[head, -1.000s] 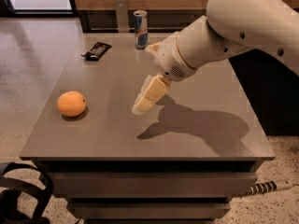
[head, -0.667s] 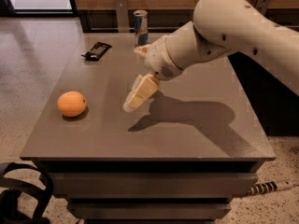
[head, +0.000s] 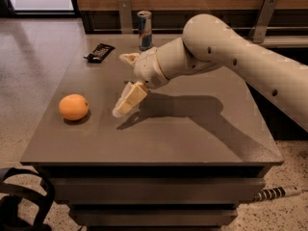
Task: Pick orange
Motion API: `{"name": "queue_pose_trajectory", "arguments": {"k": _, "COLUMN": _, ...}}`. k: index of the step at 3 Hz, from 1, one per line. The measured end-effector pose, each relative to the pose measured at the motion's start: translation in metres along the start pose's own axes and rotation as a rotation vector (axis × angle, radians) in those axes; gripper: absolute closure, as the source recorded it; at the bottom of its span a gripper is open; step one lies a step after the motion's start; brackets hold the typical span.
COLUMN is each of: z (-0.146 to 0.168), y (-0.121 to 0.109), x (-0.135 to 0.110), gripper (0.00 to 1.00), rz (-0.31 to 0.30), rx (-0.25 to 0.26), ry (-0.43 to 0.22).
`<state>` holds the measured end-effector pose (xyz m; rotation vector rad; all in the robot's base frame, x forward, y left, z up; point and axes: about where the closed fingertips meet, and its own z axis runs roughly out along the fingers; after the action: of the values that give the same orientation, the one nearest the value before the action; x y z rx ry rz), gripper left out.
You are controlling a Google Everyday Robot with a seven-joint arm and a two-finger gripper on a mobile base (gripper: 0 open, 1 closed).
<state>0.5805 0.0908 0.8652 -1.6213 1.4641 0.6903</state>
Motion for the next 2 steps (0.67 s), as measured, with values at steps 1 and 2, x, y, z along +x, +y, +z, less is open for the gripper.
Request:
{"name": "queue_pose_trajectory", "arguments": {"k": 1, "z": 0.017, "y": 0.010, "x": -0.009, "gripper": 0.00, "rz": -0.029, "rx": -0.036, "ry": -0.010}}
{"name": "queue_pose_trajectory", "arguments": {"k": 2, "z": 0.035, "y": 0.017, "x": -0.015, "gripper": 0.00, "rz": -0.037, "rx": -0.088, "ry": -0.039}}
